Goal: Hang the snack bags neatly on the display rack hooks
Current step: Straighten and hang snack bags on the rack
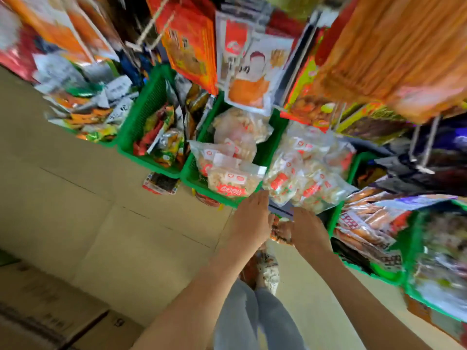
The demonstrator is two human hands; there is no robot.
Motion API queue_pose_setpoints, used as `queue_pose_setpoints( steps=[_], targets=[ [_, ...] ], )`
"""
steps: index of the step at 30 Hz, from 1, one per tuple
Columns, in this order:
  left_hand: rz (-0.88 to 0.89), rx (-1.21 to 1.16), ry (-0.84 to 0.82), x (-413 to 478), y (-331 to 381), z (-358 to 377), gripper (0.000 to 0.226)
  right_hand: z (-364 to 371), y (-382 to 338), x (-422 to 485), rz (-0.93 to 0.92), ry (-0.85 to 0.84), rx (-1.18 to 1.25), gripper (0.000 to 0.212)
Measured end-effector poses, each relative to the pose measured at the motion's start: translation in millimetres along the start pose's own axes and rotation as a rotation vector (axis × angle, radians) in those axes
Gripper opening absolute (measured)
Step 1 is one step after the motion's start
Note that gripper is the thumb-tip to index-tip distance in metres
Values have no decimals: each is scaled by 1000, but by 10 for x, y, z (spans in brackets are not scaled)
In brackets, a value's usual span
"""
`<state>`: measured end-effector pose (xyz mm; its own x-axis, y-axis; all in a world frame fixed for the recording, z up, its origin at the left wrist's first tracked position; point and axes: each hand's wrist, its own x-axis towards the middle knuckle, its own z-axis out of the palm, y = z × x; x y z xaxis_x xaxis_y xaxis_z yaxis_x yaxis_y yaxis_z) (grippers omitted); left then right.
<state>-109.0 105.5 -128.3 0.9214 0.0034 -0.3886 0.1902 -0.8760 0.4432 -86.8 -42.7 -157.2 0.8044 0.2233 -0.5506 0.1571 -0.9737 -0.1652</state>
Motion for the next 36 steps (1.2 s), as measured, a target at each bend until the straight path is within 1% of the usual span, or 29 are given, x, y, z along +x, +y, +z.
queue_pose_setpoints(
  steps=[4, 6, 8, 11, 13, 15, 16, 19, 22, 24, 26, 27, 28, 29, 30, 31, 32, 33, 34, 36],
  targets=[
    [141, 14, 139, -72, 760, -1019, 55, -1235, -16, -503, -34, 238, 92, 47],
    [203, 63, 189, -109, 1118, -1362, 55, -1778, 12, -726, -53, 433, 185, 41],
    [259, 80, 243, -174, 1482, -1658, 56, -2263, 78, -937, -63, 554, 240, 36],
    [335, 96, 322, -354, 1988, -2027, 49, -2831, 237, -1295, -41, 648, 308, 23],
    [386, 115, 384, -484, 2283, -2299, 43, -3169, 331, -1585, -32, 743, 338, 22],
    [460, 96, 447, -602, 2555, -2562, 36, -3468, 401, -1886, -85, 883, 337, 16],
    [494, 84, 472, -678, 2687, -2699, 35, -3601, 417, -2043, -121, 928, 326, 15],
    [566, 120, 597, -919, 3016, -3125, 35, -4011, 405, -2448, -227, 1031, 300, 17],
    [611, 95, 757, -1106, 3322, -3582, 34, -4542, 325, -2783, -351, 1282, 306, 15],
    [617, 73, 817, -1195, 3507, -3845, 34, -4952, 288, -2936, -390, 1469, 286, 26],
    [631, 63, 868, -1275, 3651, -4059, 34, -5337, 279, -3004, -352, 1589, 307, 37],
    [640, 64, 887, -1284, 3699, -4137, 33, -5487, 289, -2990, -320, 1583, 339, 42],
    [646, 67, 900, -1301, 3737, -4206, 34, -5607, 302, -2968, -279, 1528, 380, 47],
    [641, 74, 911, -1323, 3761, -4267, 34, -5697, 325, -2939, -234, 1435, 419, 50],
    [629, 87, 920, -1341, 3773, -4318, 33, -5756, 353, -2897, -177, 1324, 438, 48],
    [618, 103, 930, -1355, 3781, -4363, 32, -5797, 378, -2854, -116, 1228, 419, 41],
    [611, 120, 939, -1366, 3786, -4395, 31, -5815, 380, -2845, -68, 1166, 380, 32],
    [609, 130, 947, -1376, 3786, -4419, 30, -5816, 369, -2860, -39, 1140, 344, 25],
    [609, 136, 950, -1386, 3783, -4436, 30, -5810, 354, -2886, -36, 1143, 328, 23],
    [618, 130, 949, -1395, 3760, -4449, 34, -5779, 329, -2959, -79, 1194, 367, 26]
  ],
)
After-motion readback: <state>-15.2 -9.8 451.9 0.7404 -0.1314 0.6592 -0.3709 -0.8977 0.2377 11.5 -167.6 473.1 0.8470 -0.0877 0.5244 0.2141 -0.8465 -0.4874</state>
